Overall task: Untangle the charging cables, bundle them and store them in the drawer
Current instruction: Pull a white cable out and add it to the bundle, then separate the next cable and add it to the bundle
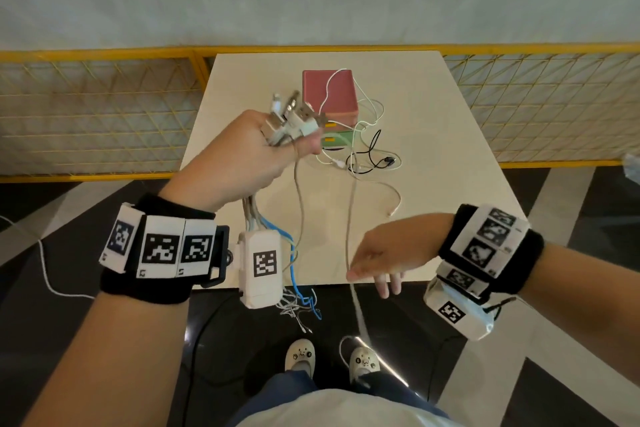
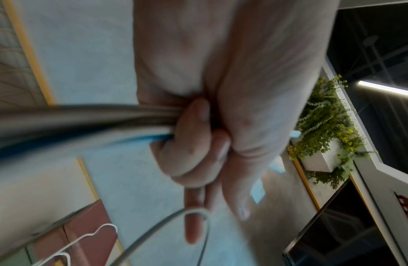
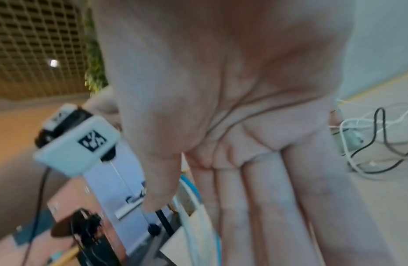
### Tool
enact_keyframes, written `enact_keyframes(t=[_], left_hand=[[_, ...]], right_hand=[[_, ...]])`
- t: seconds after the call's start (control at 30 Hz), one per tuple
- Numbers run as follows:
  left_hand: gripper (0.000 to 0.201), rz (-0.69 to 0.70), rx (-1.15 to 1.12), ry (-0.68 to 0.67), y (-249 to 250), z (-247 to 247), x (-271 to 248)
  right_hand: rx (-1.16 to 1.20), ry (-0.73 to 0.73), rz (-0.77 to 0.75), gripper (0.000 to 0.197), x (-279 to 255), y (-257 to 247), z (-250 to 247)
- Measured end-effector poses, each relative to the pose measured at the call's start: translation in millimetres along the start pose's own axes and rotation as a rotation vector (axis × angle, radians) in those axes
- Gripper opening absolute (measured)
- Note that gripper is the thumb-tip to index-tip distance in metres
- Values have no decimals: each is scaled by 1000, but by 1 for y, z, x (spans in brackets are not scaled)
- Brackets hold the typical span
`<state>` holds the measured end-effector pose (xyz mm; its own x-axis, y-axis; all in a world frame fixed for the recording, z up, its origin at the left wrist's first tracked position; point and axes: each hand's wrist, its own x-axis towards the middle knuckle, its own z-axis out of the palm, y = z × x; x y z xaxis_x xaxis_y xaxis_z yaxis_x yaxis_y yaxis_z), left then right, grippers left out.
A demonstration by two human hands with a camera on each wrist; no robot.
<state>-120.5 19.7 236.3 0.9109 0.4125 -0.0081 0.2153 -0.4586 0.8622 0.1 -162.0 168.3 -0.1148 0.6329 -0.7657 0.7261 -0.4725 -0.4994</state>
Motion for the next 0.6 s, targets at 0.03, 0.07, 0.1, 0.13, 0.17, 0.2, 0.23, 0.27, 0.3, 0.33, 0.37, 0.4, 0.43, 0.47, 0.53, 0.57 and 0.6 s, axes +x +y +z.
enact_keyframes(t=[0.03, 0.07, 0.1, 0.13, 0.17, 0.2, 0.23, 0.27, 0.3, 0.33, 0.37, 0.4, 0.43, 0.47, 0.53, 0.57, 0.6], left_hand=[[37, -19, 52, -31, 0, 1, -1], [40, -20, 74, -47, 0, 2, -1], [37, -11, 64, -51, 0, 4, -1], [34, 6, 27, -50, 1, 5, -1], [36, 37, -28, -46, 3, 7, -1], [41, 73, -72, -32, 5, 10, 1], [47, 104, -91, -15, 8, 13, 3], [50, 139, -73, -1, 12, 15, 5], [50, 164, -42, -1, 15, 18, 8], [48, 179, -12, -6, 17, 22, 11], [46, 180, -16, -20, 19, 25, 15], [45, 188, -18, -35, 19, 28, 19], [45, 207, -9, -33, 19, 31, 22], [44, 220, 12, -10, 17, 33, 26], [48, 212, -2, 65, 15, 33, 33], [51, 202, -35, 123, 14, 32, 35], [54, 202, -73, 197, 15, 29, 38]], right_hand=[[-41, 5, 27, 45, 1, 4, 1], [-63, 39, 36, 41, 0, 7, -1], [-88, 105, 28, 41, -1, 8, -4], [-121, 207, 5, 42, -4, 9, -9], [-148, 338, -26, 43, -5, 9, -14], [-159, 488, -69, 43, -8, 7, -20], [-150, 644, -122, 41, -10, 3, -27], [-106, 775, -188, 37, -12, -3, -33], [-24, 846, -273, 32, -13, -11, -39], [71, 858, -371, 31, -14, -19, -44], [153, 835, -460, 34, -12, -27, -48], [214, 808, -519, 36, -9, -34, -51], [263, 807, -559, 35, -3, -40, -54], [312, 823, -587, 33, 4, -44, -56], [418, 833, -631, 26, 20, -49, -57], [443, 819, -658, 20, 32, -48, -55], [430, 805, -667, 16, 44, -48, -52]])
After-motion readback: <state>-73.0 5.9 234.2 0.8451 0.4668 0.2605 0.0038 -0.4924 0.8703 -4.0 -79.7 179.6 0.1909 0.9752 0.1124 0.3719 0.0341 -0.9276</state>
